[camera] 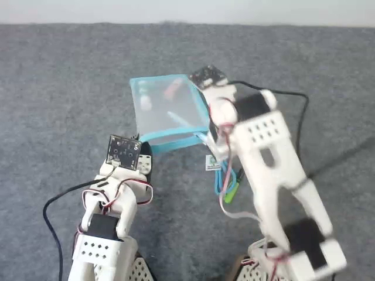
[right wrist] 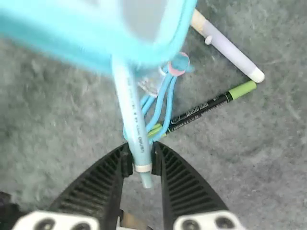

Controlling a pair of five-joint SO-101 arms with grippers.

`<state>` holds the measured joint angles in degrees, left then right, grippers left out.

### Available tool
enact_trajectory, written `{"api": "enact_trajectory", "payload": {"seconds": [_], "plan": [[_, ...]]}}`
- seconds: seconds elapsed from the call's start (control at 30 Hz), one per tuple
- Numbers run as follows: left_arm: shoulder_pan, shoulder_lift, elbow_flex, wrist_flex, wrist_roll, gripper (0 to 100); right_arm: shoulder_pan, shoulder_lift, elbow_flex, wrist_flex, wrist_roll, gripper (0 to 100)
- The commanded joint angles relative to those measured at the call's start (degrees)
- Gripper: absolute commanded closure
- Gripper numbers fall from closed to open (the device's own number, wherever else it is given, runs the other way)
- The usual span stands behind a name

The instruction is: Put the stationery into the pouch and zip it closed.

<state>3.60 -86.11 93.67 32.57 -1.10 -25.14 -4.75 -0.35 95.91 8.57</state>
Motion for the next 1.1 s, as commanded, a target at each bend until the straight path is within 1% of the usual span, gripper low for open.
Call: {"api": "enact_trajectory", "payload": {"seconds": [0.0, 0.1, 0.2, 0.33, 0.4, 0.5, 0.6, 0.67, 0.8, 0.93, 1.0, 1.07], "plan": [[-0.3, 0.1, -1.5, -1.4, 0.6, 99, 0.8, 4.9, -10.8, 1.5, -3.4, 99.0], [-0.3, 0.0, -1.5, -1.4, 0.6, 99, -0.9, 8.6, -18.9, 5.5, -3.8, 98.9], [-0.3, 0.0, -1.5, -1.4, 0.6, 99, -3.6, 9.5, -24.4, 6.8, -4.0, 98.9], [-0.3, 0.0, -1.5, -1.4, 0.5, 99, -7.3, 9.6, -26.1, 6.4, -3.5, 98.8], [-0.3, 0.0, -1.5, -1.4, 0.5, 99, -8.7, 10.1, -26.1, 5.5, -1.9, 98.7], [-0.3, 0.0, -1.5, -1.4, -1.0, 99, -9.5, 9.5, -26.1, 3.1, -0.9, 92.7], [-0.3, 0.0, -1.5, -1.4, -1.2, 99, -9.5, 10.1, -26.1, 1.5, -0.8, 84.2], [-0.3, 0.0, -1.5, -1.4, -1.2, 99, -9.5, 10.2, -26.0, 0.7, -0.8, 81.4], [-0.3, 0.0, -1.0, -1.3, -1.3, 99, -9.3, 9.3, -26.1, -0.3, -0.8, 81.4], [-0.3, 0.0, -0.8, -1.3, -1.3, 99, -8.4, 5.8, -26.1, 1.2, 0.1, 81.5], [-0.4, 0.0, -0.8, -1.3, -1.4, 99, -7.4, 2.7, -26.1, 2.5, 1.6, 81.5], [-2.2, -0.1, -1.5, -1.3, -1.0, 99, -4.7, -0.6, -26.0, 4.4, 1.8, 81.5]]}}
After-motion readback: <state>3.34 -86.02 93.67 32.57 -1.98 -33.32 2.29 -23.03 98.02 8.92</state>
